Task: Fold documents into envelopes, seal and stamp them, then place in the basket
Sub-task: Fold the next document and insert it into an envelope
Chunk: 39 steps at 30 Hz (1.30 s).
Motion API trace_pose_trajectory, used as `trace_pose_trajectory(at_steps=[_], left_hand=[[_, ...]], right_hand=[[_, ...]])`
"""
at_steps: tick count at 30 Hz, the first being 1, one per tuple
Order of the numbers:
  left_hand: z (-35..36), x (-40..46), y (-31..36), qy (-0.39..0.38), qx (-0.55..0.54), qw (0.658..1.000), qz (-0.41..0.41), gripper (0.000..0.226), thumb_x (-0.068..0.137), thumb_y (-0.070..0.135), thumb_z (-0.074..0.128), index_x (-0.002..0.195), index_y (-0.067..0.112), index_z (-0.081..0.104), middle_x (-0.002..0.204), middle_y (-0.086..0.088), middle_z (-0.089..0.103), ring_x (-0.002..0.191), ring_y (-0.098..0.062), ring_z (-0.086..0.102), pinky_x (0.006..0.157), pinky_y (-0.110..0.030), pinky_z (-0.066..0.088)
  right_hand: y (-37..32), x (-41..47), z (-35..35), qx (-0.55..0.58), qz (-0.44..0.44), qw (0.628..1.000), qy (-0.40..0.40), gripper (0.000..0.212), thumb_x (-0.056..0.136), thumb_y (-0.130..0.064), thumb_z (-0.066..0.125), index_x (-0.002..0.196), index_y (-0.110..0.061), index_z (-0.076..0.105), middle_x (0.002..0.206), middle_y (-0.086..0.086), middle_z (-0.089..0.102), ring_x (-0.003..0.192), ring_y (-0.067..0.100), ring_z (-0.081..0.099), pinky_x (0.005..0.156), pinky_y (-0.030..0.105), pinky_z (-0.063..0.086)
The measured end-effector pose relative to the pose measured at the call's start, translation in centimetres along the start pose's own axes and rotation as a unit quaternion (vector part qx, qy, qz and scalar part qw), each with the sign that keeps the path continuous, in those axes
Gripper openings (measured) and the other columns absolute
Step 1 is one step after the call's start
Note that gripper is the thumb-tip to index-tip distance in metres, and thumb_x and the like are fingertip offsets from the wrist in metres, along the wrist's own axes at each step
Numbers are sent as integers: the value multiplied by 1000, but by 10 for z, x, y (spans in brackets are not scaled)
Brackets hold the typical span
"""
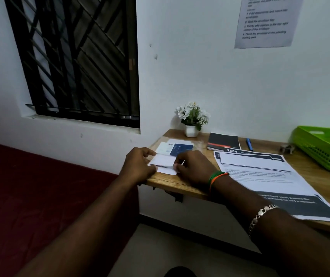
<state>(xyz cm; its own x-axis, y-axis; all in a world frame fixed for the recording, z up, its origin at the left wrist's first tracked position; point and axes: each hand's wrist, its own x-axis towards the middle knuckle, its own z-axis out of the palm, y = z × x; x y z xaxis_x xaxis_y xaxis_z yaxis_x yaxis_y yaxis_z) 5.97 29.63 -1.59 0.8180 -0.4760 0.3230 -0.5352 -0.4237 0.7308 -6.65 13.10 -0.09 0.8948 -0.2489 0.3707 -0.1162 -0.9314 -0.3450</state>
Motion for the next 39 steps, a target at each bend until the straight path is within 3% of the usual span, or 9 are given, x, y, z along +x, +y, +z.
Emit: trace_pose_trajectory(at_steps=[2, 5, 10, 18, 21, 25, 32, 36, 39], left_hand=[[1, -1, -1, 3, -9, 1000, 1, 57, 74, 17, 89, 125, 26, 67, 116, 1, 62, 95, -18, 63, 47, -19, 53], [5, -3, -4, 23, -5, 1000, 12, 59, 72, 25, 91, 126, 25, 67, 125, -1, 62, 102, -16, 63, 69, -21, 53], [9, -8, -5, 49, 2, 998, 41, 63, 73, 29, 90, 130, 23, 65, 130, -4, 54, 109, -23, 62, 94, -39, 58], [13, -11, 18, 125, -8, 986, 114, 65, 83, 52, 76, 137, 24, 53, 137, 2, 54, 129, -25, 44, 101, -48, 48], [14, -15, 46, 111, -55, 977, 172, 94, 69, 67, 77, 144, 36, 30, 146, 8, 47, 132, -21, 44, 103, -50, 47], [35, -21, 93, 131, -50, 970, 201, 139, 49, 75, 81, 158, 43, 0, 154, 7, 32, 136, -24, 41, 103, -50, 39], [74, -4, 169, 152, 152, 915, 341, 124, 59, 61, 65, 162, 33, 3, 141, 3, 36, 120, -26, 43, 93, -49, 37], [85, 25, 194, 109, 280, 854, 425, 127, 58, 64, 73, 162, 36, 4, 142, 4, 37, 120, -26, 44, 94, -49, 36], [108, 45, 208, 75, 324, 820, 465, 130, 61, 65, 79, 162, 36, 3, 148, 5, 34, 126, -25, 40, 99, -51, 34]], right_hand=[[0, 0, 0, -4, -3, 1000, 13, 14, 96, -28, 59, 93, -22, 71, 95, -5, 71, 85, 13, 62, 78, 36, 54], [0, -2, 0, 4, -8, 1000, 29, 15, 99, -29, 54, 96, -23, 66, 95, -3, 70, 86, 15, 62, 76, 37, 52], [-12, -12, -4, 24, -61, 996, 65, 12, 100, -33, 53, 95, -27, 62, 93, -11, 65, 87, 11, 59, 77, 37, 51], [-30, -18, -38, 165, -112, 955, 217, 12, 100, -26, 55, 89, -23, 58, 74, -10, 60, 70, 8, 58, 64, 27, 47], [-26, -22, -57, 214, -78, 936, 269, 12, 100, -22, 57, 91, -17, 62, 75, -8, 63, 70, 8, 60, 62, 22, 47], [-12, -33, -83, 374, -5, 864, 337, 12, 100, -16, 57, 91, -10, 62, 63, 1, 57, 58, 18, 53, 53, 34, 55], [49, -59, -134, 480, 80, 784, 387, 9, 99, -15, 60, 98, -9, 66, 69, 0, 66, 59, 12, 63, 58, 30, 58], [93, -69, -151, 375, 105, 838, 383, 30, 77, -37, 82, 102, -27, 69, 90, 5, 72, 73, 22, 71, 58, 40, 62], [125, -68, -163, 262, 139, 886, 357, 32, 66, -33, 87, 93, -32, 70, 79, -2, 68, 62, 16, 67, 56, 39, 62]])
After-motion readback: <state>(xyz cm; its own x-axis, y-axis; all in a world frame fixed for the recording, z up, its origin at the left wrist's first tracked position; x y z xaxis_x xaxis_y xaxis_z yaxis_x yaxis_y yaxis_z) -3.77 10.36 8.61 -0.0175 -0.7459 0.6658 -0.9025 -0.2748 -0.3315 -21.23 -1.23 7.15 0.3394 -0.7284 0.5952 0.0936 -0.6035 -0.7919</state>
